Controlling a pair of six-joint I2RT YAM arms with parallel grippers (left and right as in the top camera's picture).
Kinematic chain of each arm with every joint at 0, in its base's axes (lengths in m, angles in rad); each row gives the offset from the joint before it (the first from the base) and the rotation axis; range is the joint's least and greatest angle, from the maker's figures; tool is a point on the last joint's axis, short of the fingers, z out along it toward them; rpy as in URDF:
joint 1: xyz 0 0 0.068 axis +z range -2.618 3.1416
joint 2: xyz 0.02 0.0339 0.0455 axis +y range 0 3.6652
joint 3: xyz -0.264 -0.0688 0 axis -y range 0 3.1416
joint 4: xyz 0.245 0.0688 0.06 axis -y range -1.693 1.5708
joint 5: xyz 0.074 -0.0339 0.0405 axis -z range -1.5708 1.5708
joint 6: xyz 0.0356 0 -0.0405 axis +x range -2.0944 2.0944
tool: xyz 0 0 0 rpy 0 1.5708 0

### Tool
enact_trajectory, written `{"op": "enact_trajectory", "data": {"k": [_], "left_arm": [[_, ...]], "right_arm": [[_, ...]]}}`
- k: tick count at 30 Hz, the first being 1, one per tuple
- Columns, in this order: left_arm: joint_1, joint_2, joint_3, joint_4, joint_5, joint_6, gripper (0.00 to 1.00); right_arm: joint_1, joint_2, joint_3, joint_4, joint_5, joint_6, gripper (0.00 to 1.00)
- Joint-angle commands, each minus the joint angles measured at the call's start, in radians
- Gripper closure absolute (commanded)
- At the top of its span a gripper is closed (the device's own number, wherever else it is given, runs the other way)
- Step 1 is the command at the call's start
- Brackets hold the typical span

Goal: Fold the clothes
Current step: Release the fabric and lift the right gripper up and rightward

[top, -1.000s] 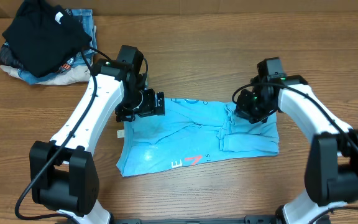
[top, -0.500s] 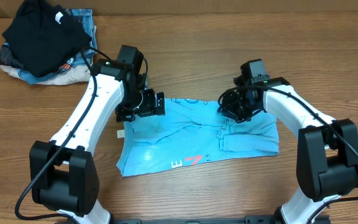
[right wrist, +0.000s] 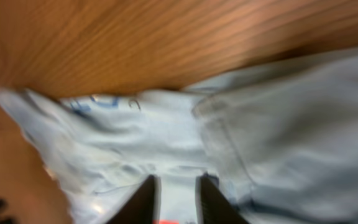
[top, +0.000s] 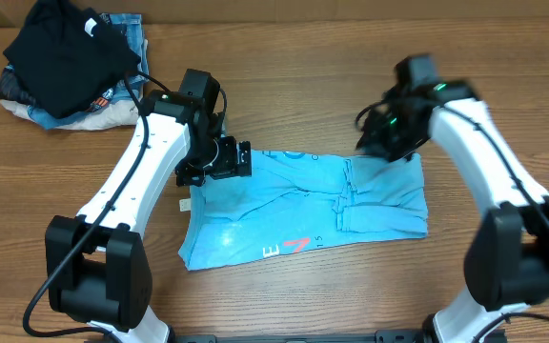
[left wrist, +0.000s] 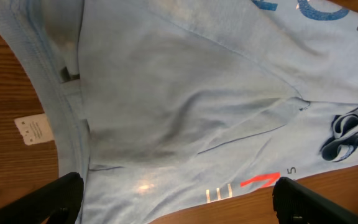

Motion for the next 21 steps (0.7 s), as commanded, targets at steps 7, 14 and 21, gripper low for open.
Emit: {"op": "enact_trajectory", "data": {"k": [7, 14, 21], "left_arm": [[0.002, -0.016, -0.003, 0.008, -0.022, 0.022, 0.0], [0.002, -0.016, -0.003, 0.008, -0.022, 0.022, 0.0], [0.002, -0.015, -0.003, 0.021, -0.022, 0.022, 0.0]], "right_arm": [[-0.172, -0.163, 0.219, -0.276, 0.346, -0.018, 0.0], [-0.386, -0.176, 0.214, -0.378, 0.351, -0.022, 0.0], [-0.501, -0.175, 0.128, -0.337, 0.225, -0.153, 0.0]]}}
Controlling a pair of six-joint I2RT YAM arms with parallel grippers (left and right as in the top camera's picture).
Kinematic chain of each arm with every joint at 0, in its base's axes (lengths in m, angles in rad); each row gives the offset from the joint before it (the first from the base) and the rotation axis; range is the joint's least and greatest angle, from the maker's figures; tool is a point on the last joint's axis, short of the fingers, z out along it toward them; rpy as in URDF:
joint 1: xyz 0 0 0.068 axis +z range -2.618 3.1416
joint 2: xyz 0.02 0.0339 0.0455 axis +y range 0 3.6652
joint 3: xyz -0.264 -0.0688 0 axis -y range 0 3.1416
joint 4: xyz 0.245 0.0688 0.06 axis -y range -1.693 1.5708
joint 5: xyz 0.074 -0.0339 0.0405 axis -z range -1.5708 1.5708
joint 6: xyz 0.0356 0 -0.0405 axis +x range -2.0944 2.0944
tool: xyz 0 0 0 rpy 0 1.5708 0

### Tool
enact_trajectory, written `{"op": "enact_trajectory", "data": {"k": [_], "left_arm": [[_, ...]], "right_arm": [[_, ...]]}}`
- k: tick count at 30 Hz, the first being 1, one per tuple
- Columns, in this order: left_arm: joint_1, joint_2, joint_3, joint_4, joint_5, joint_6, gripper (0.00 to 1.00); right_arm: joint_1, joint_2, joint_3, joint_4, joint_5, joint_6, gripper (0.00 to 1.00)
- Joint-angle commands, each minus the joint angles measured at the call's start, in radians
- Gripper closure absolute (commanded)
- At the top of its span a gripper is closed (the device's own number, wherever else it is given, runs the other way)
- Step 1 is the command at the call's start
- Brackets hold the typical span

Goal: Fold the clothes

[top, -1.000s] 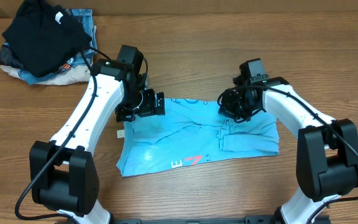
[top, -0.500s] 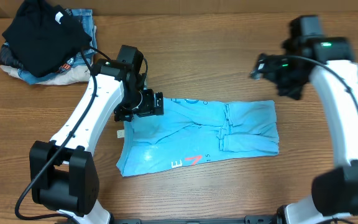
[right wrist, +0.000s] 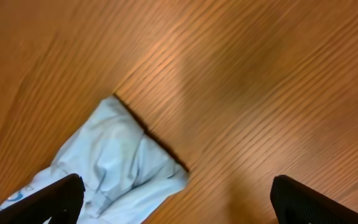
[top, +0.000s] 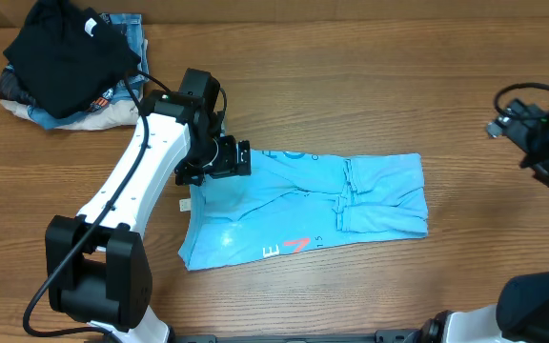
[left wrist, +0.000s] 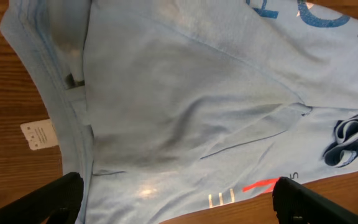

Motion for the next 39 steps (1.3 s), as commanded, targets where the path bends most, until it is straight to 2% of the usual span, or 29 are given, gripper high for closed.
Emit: {"op": "enact_trajectory", "data": {"k": [1, 6, 10, 21, 32, 39], "left_arm": [[0.002, -0.015, -0.003, 0.004, -0.009, 0.022, 0.0], [0.002, -0.009, -0.003, -0.002, -0.01, 0.023, 0.0], [0.002, -0.003, -0.003, -0.003, -0.009, 0.023, 0.0], [0.002, -0.003, -0.005, -0.002, -0.009, 0.023, 0.0], [0.002, -0.002, -0.005, -0.002, -0.009, 0.023, 0.0], [0.002, -0.003, -0.005, -0.002, -0.009, 0.023, 0.0]], "right_arm": [[-0.021, -0.01, -0.059, 0.026, -0.113, -0.105, 0.0], [-0.028, -0.009, -0.184, 0.132, -0.209, -0.153, 0.0], [-0.028, -0.007, -0.317, 0.221, -0.38, -0.283, 0.0], [-0.031, 0.001, -0.583, 0.42, -0.525, -0.29, 0.0], [-0.031, 0.005, -0.719, 0.598, -0.557, -0.296, 0.0], [-0.031, 0.048, -0.743, 0.673, -0.619, -0.41, 0.0]]}}
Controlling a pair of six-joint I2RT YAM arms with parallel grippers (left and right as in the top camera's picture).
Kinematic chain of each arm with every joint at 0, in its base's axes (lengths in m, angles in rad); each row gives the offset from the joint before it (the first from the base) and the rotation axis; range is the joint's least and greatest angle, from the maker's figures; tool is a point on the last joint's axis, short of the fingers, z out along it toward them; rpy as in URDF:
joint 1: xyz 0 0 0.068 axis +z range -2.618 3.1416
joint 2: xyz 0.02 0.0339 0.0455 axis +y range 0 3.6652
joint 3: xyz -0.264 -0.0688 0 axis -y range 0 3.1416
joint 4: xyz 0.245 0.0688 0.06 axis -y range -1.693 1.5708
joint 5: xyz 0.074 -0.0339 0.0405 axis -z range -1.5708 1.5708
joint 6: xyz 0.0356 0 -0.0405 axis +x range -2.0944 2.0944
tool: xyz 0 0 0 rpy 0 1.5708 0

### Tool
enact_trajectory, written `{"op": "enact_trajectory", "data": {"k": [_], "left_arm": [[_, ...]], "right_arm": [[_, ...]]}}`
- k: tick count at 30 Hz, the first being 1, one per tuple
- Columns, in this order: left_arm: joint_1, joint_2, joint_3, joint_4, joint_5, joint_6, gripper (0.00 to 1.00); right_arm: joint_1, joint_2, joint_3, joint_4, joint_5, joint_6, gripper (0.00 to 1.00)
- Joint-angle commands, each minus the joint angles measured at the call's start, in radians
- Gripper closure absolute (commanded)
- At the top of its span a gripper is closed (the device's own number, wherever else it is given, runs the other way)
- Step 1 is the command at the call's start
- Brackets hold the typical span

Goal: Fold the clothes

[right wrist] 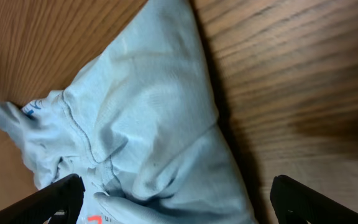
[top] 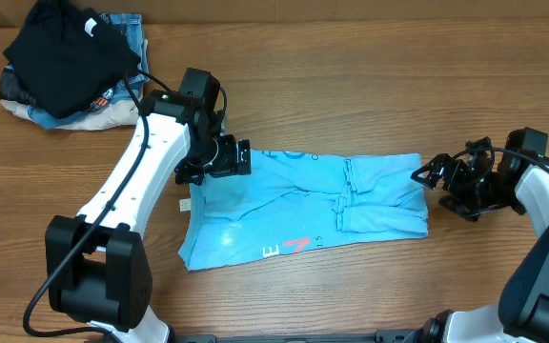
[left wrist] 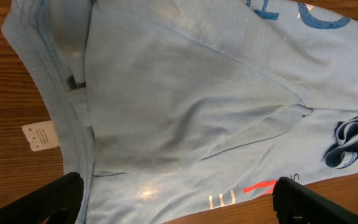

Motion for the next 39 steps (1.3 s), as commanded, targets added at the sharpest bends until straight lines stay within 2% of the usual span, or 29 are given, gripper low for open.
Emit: {"op": "enact_trajectory", "data": {"k": [1, 8, 22, 31, 38, 39], "left_arm": [[0.002, -0.003, -0.005, -0.004, -0.005, 0.023, 0.0], [0.002, -0.003, -0.005, -0.014, -0.006, 0.023, 0.0], [0.002, -0.003, -0.005, -0.015, -0.005, 0.023, 0.0], [0.002, -0.003, -0.005, -0.014, -0.005, 0.022, 0.0], [0.002, -0.003, -0.005, -0.015, -0.005, 0.022, 0.0], [0.002, -0.003, -0.005, -0.014, -0.005, 0.022, 0.0]], "right_arm": [[-0.006, 0.034, -0.011, 0.027, -0.046, -0.077, 0.0], [-0.006, 0.06, -0.011, 0.032, -0.045, -0.142, 0.0], [0.016, 0.114, -0.034, 0.048, -0.046, -0.144, 0.0], [0.039, 0.137, -0.035, -0.006, -0.076, -0.141, 0.0], [0.09, 0.137, -0.036, -0.022, -0.075, -0.129, 0.14], [0.096, 0.137, -0.036, -0.021, -0.072, -0.129, 0.19]]}}
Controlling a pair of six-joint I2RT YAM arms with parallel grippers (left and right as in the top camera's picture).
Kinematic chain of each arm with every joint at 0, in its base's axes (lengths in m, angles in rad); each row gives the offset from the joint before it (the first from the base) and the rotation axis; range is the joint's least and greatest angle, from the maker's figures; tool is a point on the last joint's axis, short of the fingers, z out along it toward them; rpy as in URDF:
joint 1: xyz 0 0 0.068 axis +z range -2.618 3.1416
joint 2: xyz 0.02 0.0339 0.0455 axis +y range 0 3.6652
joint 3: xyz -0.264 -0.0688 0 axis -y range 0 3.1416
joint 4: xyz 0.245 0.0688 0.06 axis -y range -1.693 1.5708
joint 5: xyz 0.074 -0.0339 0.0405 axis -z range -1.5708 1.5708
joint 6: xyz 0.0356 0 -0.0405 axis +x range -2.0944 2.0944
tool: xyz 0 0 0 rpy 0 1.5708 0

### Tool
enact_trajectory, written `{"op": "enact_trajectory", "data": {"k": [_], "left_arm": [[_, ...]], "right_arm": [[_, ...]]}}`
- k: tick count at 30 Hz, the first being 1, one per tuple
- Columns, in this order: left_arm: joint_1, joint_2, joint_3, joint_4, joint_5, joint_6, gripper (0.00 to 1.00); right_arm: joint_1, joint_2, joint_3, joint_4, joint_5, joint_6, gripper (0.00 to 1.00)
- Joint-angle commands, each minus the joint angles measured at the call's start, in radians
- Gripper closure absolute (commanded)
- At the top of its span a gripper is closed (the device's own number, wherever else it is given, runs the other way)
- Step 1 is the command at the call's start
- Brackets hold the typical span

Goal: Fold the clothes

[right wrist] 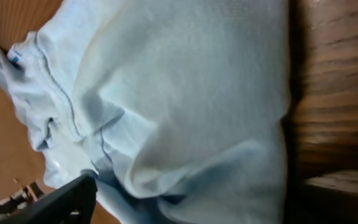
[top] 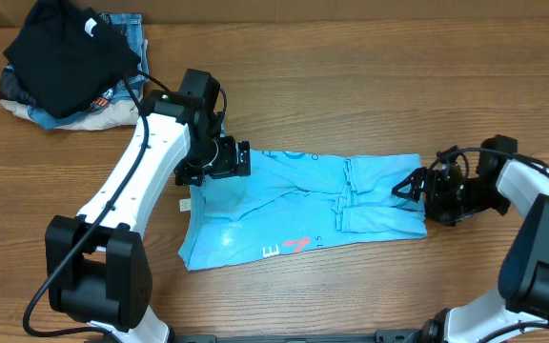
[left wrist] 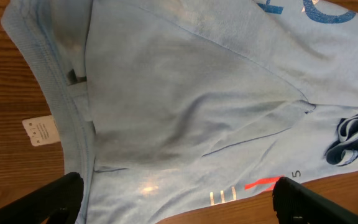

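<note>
A light blue shirt [top: 303, 205] with red and blue print lies partly folded, as a flat strip, on the wooden table [top: 351, 86]. My left gripper [top: 225, 162] hovers open over the shirt's upper left part. In the left wrist view the blue cloth [left wrist: 185, 93] fills the space between the gripper's [left wrist: 179, 205] wide-apart fingers. My right gripper [top: 416, 188] sits low at the shirt's right edge, open. In the right wrist view bunched cloth [right wrist: 185, 93] lies between this gripper's [right wrist: 197, 196] fingers.
A pile of other clothes, black on top [top: 65, 57], sits at the far left corner. A small white tag [top: 185, 203] lies on the wood beside the shirt's left edge and shows again as the tag [left wrist: 39, 130] in the left wrist view.
My right gripper has moved left, from just off the shirt's right edge onto that edge, so cloth now fills its view. The left arm and the shirt are where they were.
My right gripper was first shut at the shirt's far right corner. Then it stood open, well off to the right of the shirt. Later it was low beside the right edge, and now it is open on that edge. The left gripper stayed open over the left part.
</note>
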Motion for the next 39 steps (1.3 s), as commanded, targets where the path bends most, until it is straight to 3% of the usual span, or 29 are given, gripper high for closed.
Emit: {"op": "enact_trajectory", "data": {"k": [1, 3, 8, 11, 12, 28, 39], "left_arm": [[0.002, -0.003, -0.005, 0.0, -0.005, 0.023, 0.0], [0.002, -0.003, -0.005, -0.001, -0.005, 0.023, 0.0], [0.002, -0.003, -0.005, -0.003, -0.005, 0.023, 0.0], [0.002, -0.003, -0.005, -0.003, -0.006, 0.023, 0.0], [0.002, -0.003, -0.005, -0.003, -0.005, 0.023, 0.0], [0.002, -0.003, -0.005, -0.011, -0.006, 0.023, 0.0], [0.002, -0.003, -0.005, -0.014, -0.005, 0.022, 0.0]], "right_arm": [[0.026, 0.014, -0.011, 0.002, 0.004, 0.002, 0.29], [0.028, 0.014, -0.011, 0.002, 0.007, 0.003, 0.46], [0.027, 0.014, -0.01, 0.023, 0.016, 0.034, 0.61], [0.027, 0.014, -0.008, 0.04, 0.025, 0.055, 0.92], [0.027, 0.014, -0.008, 0.047, 0.026, 0.061, 0.96], [-0.003, -0.015, 0.19, -0.077, 0.367, 0.332, 0.96], [0.055, -0.228, 0.234, -0.136, 0.488, 0.396, 0.96]]}}
